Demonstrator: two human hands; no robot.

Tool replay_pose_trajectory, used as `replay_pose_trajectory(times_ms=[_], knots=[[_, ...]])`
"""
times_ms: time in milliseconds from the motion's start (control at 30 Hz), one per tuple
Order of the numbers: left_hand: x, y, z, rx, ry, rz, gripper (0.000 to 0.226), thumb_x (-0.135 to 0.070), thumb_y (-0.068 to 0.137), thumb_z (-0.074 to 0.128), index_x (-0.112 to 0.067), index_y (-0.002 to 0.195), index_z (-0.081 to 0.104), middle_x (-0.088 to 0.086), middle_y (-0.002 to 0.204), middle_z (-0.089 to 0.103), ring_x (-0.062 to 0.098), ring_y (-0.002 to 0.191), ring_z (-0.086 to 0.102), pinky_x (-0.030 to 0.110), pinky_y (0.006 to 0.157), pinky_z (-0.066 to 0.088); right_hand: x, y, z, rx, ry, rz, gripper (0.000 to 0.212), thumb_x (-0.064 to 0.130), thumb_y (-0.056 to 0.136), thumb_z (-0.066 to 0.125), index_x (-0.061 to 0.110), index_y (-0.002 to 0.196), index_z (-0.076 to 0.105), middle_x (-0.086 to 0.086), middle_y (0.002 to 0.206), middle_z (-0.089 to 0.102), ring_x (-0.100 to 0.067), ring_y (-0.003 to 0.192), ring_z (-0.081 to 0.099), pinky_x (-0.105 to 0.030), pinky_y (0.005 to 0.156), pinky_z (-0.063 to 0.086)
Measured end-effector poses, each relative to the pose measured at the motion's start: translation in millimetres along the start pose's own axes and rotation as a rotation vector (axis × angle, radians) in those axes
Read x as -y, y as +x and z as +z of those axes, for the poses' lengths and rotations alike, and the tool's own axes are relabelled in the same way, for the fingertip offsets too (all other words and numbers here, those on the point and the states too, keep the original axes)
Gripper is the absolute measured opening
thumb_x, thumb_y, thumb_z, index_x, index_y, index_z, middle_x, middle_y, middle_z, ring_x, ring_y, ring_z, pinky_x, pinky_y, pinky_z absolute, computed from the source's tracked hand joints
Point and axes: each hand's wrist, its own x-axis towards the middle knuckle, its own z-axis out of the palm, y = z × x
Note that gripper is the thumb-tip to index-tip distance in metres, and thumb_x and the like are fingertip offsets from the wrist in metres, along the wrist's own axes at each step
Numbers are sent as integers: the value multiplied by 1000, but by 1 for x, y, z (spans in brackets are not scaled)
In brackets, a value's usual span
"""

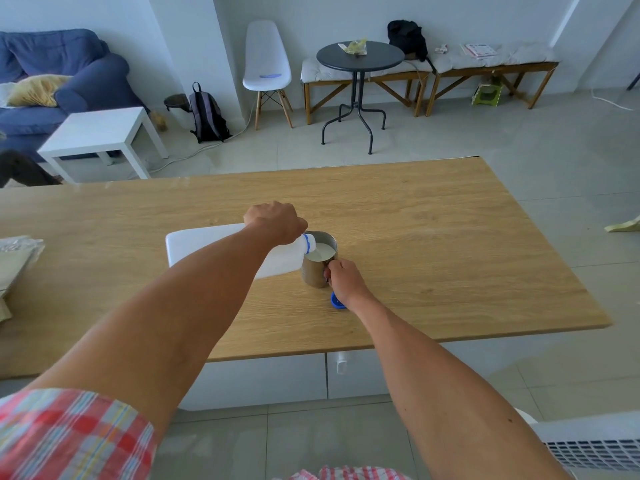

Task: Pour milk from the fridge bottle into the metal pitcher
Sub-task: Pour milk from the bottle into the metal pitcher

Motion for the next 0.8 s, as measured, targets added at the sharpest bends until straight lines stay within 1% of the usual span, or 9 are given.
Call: replay_pose_trajectory(times_ms=[267,400,633,800], knots=[[0,0,0,-8,2,6,35,-37,100,40,-15,78,55,5,81,60,20,65,52,31,59,37,1,-1,0,0,-8,-4,28,15,101,35,10,78,50,-2,66,44,-16,62,36,-34,60,29],[1,0,0,-10,4,4,35,-37,100,40,-14,82,59,4,80,59,20,65,52,30,57,35,1,-1,1,-4,-16,1,30,17,101,35,13,75,49,-2,67,45,-16,61,37,-34,61,30],[-1,1,-1,0,-2,-3,34,-37,99,41,-16,77,55,4,81,59,21,66,51,30,57,34,0,-1,1,1,-12,-7,33,16,101,36,14,71,49,-1,66,47,-16,64,39,-34,63,31],[0,2,0,2,1,-1,32,-37,98,41,-16,78,55,5,83,59,21,66,51,30,59,35,1,-3,0,4,-13,-16,33,13,101,35,14,70,46,-1,65,45,-16,62,37,-34,62,29]])
